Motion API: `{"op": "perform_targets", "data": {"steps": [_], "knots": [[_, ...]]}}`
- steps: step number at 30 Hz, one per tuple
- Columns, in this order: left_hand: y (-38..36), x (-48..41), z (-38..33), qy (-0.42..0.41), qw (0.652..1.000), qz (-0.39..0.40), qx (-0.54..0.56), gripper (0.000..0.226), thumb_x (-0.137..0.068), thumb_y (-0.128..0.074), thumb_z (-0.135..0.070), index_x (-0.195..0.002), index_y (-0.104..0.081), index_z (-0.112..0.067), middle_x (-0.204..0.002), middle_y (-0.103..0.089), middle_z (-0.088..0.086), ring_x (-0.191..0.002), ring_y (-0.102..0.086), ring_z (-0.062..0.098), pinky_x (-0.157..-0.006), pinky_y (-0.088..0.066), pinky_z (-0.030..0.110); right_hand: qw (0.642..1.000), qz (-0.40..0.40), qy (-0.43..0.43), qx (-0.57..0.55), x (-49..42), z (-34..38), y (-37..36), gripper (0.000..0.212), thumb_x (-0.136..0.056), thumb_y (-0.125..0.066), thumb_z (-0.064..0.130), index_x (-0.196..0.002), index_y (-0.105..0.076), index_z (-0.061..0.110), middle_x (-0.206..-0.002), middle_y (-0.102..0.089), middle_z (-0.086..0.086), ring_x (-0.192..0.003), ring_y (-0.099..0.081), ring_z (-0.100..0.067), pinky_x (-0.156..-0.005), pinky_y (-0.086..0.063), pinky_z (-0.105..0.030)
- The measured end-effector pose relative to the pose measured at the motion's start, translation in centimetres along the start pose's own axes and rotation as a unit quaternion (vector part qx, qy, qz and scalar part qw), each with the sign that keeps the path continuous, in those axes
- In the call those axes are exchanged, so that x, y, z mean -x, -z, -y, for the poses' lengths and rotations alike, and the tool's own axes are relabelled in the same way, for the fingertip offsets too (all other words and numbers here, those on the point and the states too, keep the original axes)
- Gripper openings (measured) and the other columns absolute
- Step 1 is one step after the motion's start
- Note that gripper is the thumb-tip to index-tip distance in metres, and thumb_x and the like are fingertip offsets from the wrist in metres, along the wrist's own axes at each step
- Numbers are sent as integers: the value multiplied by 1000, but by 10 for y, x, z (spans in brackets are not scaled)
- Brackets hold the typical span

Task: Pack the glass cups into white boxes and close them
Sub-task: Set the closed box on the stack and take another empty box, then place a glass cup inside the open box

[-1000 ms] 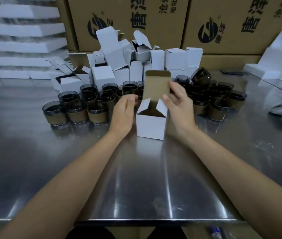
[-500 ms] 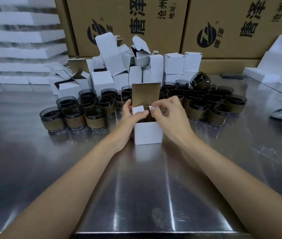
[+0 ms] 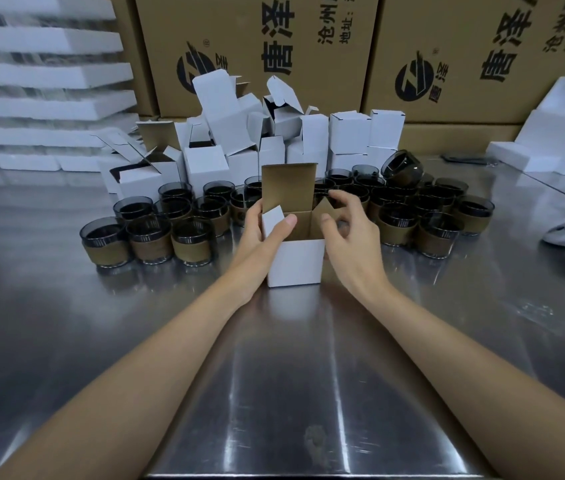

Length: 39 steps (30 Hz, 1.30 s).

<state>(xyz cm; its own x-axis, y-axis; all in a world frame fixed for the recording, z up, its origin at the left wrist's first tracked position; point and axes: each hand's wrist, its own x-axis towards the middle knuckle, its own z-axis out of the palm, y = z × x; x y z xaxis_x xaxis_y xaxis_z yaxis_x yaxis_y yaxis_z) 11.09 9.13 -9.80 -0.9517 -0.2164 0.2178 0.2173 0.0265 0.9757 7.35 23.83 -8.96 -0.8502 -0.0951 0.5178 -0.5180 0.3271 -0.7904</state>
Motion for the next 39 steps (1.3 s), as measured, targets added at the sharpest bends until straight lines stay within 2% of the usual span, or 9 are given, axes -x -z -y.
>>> {"op": "perform_targets", "data": {"steps": [4,6,11,15,18,22,25,31,39], "knots": [[-2,-2,2,-27,996,-32,-74,71,-79,-44,-68,-141,-33,-36,-126,-49,-35,-117,-43,-16,-99,-32,14,1000,-17,10,-19,-3,-7,-4,41,-93,-50,14,-133,-54,24,-102,-60,11,-81,-57,-2,-79,-47,-17],[-2,-4,2,-36,994,-63,-80,71,-82,-35,-67,-145,-31,-34,-133,-47,-26,-123,-42,-8,-94,-29,6,1000,-25,16,-4,-6,-10,-8,34,-95,-51,14,-128,-61,16,-114,-59,8,-90,-56,3,-82,-39,-4],[7,-16,3,-28,991,-134,-8,50,-87,-30,-45,-136,-36,-39,-133,-55,-15,-113,-57,10,-106,-42,49,1000,-23,-18,7,-14,-19,-9,36,-98,-54,25,-130,-61,9,-123,-57,4,-102,-52,-1,-85,-37,-1],[9,-16,7,-62,989,-128,-50,43,-99,-27,-13,-139,-34,-26,-139,-48,-4,-108,-57,16,-102,-44,52,999,-12,-24,41,-16,-24,-7,36,-99,-52,29,-122,-67,7,-122,-60,2,-106,-54,-5,-82,-33,2],[8,-17,9,-53,986,-102,-119,43,-101,-27,-7,-140,-42,-14,-140,-45,1,-127,-46,16,-111,-37,43,997,2,-24,76,-15,-25,-8,40,-100,-45,35,-112,-72,9,-124,-60,6,-107,-56,-10,-87,-43,-20],[8,-9,9,-41,979,-20,-198,51,-106,-27,-34,-153,-21,-16,-156,-24,-10,-138,-16,-12,-114,-12,17,995,7,-17,102,-14,-25,-13,43,-103,-36,32,-101,-72,8,-125,-61,6,-98,-54,-8,-80,-43,-32],[11,-6,9,5,967,82,-240,88,-86,-26,-71,-154,10,-27,-153,2,-27,-112,9,-39,-102,2,10,997,21,3,75,-17,-26,-14,43,-104,-36,25,-99,-71,0,-124,-63,0,-102,-57,-10,-89,-46,-33],[17,-11,7,-36,955,81,-283,86,-94,-51,-45,-155,3,-17,-155,-14,-4,-145,-16,9,-121,-17,36,999,37,-1,0,-33,-33,-16,43,-98,-37,28,-100,-73,5,-109,-66,5,-99,-62,-10,-85,-51,-33],[28,-15,8,-61,944,94,-310,82,-97,-47,-43,-155,5,-19,-157,-14,-7,-142,-16,4,-114,-13,22,983,9,65,168,-41,-46,-7,37,-93,-48,7,-127,-62,11,-127,-43,0,-107,-52,-17,-86,-47,-30]]}}
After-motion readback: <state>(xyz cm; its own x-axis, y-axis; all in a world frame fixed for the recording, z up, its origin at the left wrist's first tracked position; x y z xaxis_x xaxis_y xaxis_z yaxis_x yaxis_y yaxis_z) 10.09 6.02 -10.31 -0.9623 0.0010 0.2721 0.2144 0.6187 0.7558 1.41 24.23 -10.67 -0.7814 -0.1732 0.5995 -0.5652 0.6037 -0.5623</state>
